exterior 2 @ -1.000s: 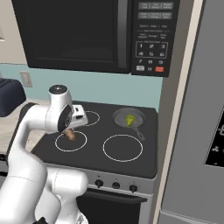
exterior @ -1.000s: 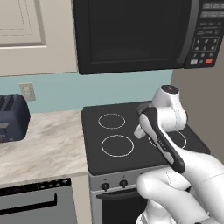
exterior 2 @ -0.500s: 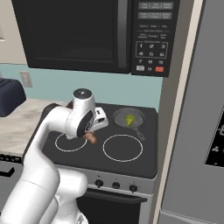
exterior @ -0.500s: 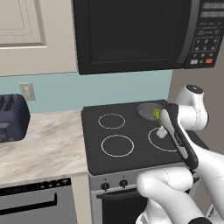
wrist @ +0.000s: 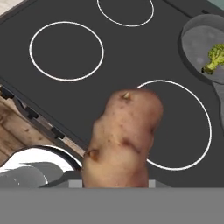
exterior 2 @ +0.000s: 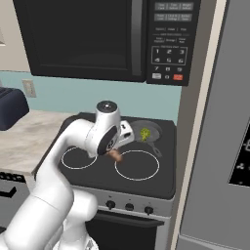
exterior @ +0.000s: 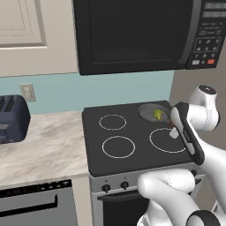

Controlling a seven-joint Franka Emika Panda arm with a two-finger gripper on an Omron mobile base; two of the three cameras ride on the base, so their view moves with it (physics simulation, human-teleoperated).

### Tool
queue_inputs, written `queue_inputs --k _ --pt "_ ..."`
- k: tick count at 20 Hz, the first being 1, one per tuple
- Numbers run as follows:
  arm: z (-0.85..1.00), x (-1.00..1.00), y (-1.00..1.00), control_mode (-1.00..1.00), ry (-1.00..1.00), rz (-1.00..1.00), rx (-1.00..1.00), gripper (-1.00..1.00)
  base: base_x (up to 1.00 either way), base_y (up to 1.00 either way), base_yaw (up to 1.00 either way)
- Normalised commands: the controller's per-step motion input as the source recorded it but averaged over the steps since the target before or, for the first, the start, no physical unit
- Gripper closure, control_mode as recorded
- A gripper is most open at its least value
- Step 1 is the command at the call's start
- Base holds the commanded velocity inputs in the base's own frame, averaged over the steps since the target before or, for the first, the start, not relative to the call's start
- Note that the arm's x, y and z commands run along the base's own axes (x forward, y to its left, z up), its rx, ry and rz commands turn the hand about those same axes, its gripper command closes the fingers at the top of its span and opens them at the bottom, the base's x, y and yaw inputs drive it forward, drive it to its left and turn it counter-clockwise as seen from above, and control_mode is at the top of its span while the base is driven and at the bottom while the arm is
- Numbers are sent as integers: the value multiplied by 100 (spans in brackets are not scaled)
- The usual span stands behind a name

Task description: Put the broccoli and potato in the pan. Then turn on the rear right burner and set the heat to medium.

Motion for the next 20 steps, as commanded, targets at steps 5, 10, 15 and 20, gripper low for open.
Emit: queue_inputs --k 5,10,15,20 --pt "0 24 -5 -100 0 -3 -3 100 0 0 0" --pt "0 37 0 -100 0 -10 0 100 0 0 0" --pt "-3 45 0 -100 0 -13 0 100 0 0 0" --pt "-9 47 -1 -100 0 -13 0 100 0 0 0"
